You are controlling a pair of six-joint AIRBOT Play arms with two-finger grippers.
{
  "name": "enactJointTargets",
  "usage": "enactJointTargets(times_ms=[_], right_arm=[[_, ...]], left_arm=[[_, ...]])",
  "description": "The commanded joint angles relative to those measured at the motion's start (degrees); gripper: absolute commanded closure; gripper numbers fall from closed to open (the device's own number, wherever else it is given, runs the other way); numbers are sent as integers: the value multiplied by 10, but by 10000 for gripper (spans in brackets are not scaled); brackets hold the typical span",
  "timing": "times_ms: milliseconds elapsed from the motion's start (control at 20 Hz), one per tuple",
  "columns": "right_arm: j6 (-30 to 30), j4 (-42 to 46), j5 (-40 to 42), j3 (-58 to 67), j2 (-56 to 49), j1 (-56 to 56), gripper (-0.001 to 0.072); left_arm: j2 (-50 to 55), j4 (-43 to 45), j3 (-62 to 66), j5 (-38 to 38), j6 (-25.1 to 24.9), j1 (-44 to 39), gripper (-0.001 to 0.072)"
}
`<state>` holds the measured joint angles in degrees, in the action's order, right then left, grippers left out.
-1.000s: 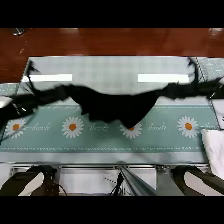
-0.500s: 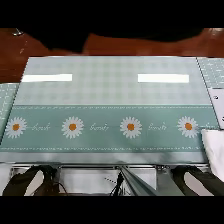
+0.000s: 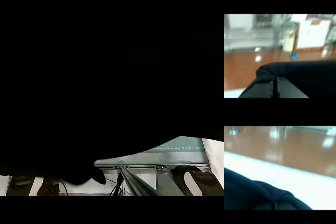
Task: Fold the shirts.
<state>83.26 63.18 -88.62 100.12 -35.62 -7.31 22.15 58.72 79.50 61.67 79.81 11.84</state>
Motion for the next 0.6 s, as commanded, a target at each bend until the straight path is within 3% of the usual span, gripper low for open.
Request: enactJointTargets(times_ms=[0, 100, 350, 450, 550], right_arm=[[19, -21, -10, -159, 42, 0, 686], [15, -58, 2, -262, 44, 0, 686], [-2, -71, 159, -516, 27, 0, 686], [-17, -70, 240, -541, -22, 0, 687], [-21, -73, 333, -536, -96, -1, 686]], left_arm=[[-9, 15, -117, 40, 35, 0, 689], [4, -50, -225, 39, 33, -1, 688], [98, -198, -447, -43, -78, -1, 688], [164, -245, -464, -94, -109, -1, 688], [237, -328, -456, -113, -192, -1, 688]])
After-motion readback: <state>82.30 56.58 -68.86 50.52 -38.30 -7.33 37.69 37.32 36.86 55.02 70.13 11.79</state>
